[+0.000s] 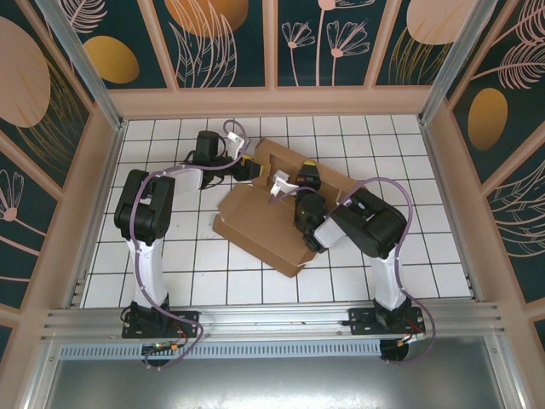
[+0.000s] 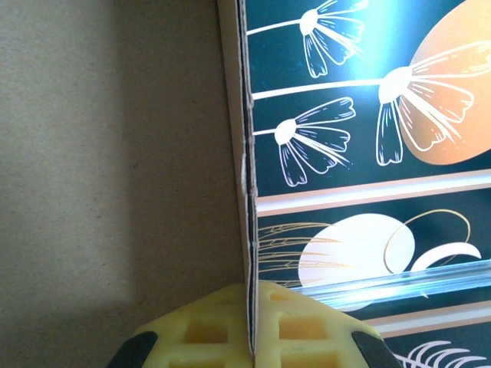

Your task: Fold the paper box

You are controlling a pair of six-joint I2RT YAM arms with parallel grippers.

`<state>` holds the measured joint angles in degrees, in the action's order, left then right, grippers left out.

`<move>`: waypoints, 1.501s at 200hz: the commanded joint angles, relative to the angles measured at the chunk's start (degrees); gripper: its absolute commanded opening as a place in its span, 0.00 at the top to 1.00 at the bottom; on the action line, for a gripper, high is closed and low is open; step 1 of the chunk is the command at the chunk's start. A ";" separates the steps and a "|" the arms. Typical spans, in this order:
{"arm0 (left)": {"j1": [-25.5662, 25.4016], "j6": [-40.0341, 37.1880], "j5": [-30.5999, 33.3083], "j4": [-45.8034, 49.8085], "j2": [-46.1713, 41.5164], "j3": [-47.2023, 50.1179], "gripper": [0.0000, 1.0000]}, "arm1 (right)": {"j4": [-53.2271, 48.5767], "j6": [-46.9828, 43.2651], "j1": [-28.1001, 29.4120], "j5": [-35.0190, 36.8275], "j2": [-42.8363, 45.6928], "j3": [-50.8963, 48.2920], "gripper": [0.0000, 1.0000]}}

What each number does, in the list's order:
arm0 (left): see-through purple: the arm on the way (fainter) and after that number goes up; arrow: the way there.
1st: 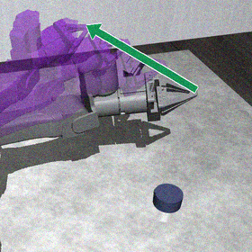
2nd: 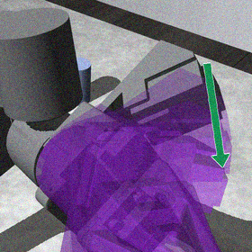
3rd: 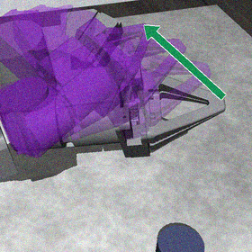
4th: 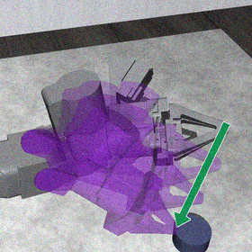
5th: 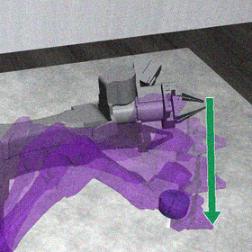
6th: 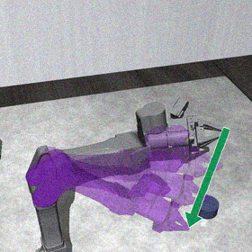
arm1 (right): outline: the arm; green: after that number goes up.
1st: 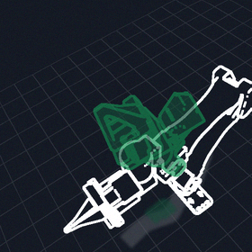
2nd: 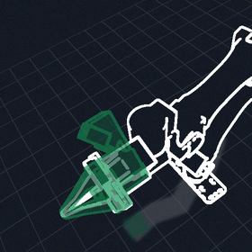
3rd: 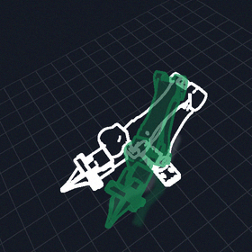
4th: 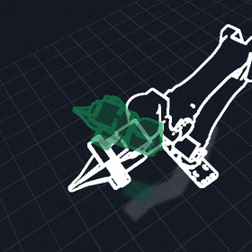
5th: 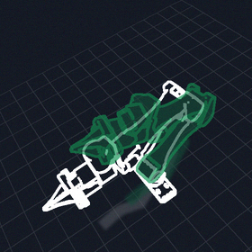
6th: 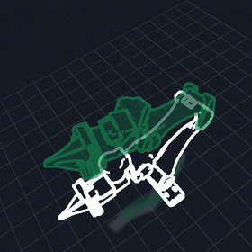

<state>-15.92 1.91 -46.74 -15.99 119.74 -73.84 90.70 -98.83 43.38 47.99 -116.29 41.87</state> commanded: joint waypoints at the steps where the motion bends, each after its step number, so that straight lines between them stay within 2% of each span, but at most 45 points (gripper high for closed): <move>1: -0.32 -1.61 1.17 1.48 1.15 -1.13 0.46 | -4.84 4.34 0.92 -0.85 3.24 0.52 1.00; 46: -0.31 -2.16 1.39 2.70 1.63 -1.56 0.48 | -9.95 7.27 1.10 -0.18 5.20 1.52 1.00; 81: -0.25 -2.22 1.44 3.20 1.72 -1.90 0.47 | -20.89 14.00 1.27 -0.55 8.62 2.38 1.00; 113: -0.28 -2.48 1.35 3.24 1.93 -1.96 0.48 | -23.56 15.43 1.47 -0.53 9.63 2.82 1.00; 166: -0.33 -2.48 1.47 4.26 2.42 -2.75 0.51 | -35.15 23.18 1.80 -1.77 12.51 5.19 1.00; 220: -0.27 -1.60 2.23 4.34 2.38 -3.15 0.60 | -30.44 18.16 2.33 0.32 9.80 5.16 1.00; 228: -0.37 -1.46 2.46 4.37 2.34 -3.07 0.64 | -29.99 17.97 2.54 0.60 9.33 5.40 1.00; 259: -0.34 -0.72 4.11 4.32 2.05 -2.99 0.66 | -29.50 17.88 3.34 1.05 8.38 6.89 1.00; 300: -0.48 -0.50 5.10 3.85 1.50 -2.45 0.78 | -29.03 17.88 3.82 1.63 7.96 7.88 0.98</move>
<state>-15.66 0.95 -40.99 -13.23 120.86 -75.77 59.70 -82.17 45.34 51.62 -107.11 47.86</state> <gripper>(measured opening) 0.242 0.047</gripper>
